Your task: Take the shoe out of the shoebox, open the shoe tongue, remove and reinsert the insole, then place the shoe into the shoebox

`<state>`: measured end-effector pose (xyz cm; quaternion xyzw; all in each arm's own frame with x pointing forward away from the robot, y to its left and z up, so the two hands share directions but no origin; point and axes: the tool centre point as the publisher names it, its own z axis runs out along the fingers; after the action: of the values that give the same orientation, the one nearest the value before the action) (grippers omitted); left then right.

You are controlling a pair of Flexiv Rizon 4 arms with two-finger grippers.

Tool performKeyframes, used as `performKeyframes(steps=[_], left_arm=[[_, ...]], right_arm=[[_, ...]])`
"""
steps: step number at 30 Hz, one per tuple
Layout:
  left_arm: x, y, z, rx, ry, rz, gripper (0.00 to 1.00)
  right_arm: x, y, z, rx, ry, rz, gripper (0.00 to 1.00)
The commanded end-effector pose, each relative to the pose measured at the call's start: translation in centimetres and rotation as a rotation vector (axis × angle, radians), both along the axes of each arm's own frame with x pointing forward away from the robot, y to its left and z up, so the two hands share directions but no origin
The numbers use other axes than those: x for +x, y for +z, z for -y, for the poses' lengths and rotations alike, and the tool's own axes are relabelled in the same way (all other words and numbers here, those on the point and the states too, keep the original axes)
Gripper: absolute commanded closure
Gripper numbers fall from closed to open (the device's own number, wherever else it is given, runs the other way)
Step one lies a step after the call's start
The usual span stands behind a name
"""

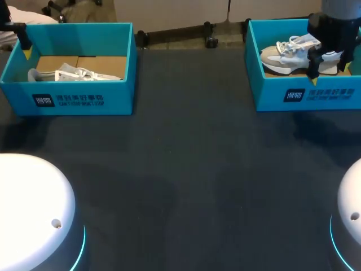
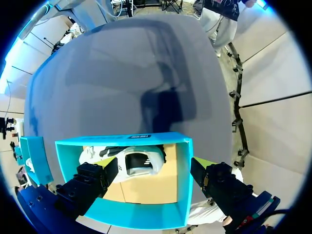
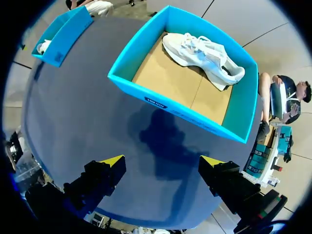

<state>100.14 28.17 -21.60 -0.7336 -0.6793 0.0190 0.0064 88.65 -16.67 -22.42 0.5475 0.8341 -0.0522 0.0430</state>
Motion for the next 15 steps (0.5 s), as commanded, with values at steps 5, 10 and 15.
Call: performKeyframes(steps=[5,10,15], left_arm=[[0.0,0.1,0.0,0.002,-0.001,0.000,0.00],[0.0,0.1,0.0,0.002,-0.001,0.000,0.00],[0.0,0.1,0.0,0.002,-0.001,0.000,0.00]], right_arm=[[1.0,0.2,0.1,-0.023,-0.038,0.012,0.00],[6.1,0.2,1.8,-0.062,-0.170,0.024,0.00],[11.2,0.0,3.0,-0.075,-0.176,0.043,0.00]])
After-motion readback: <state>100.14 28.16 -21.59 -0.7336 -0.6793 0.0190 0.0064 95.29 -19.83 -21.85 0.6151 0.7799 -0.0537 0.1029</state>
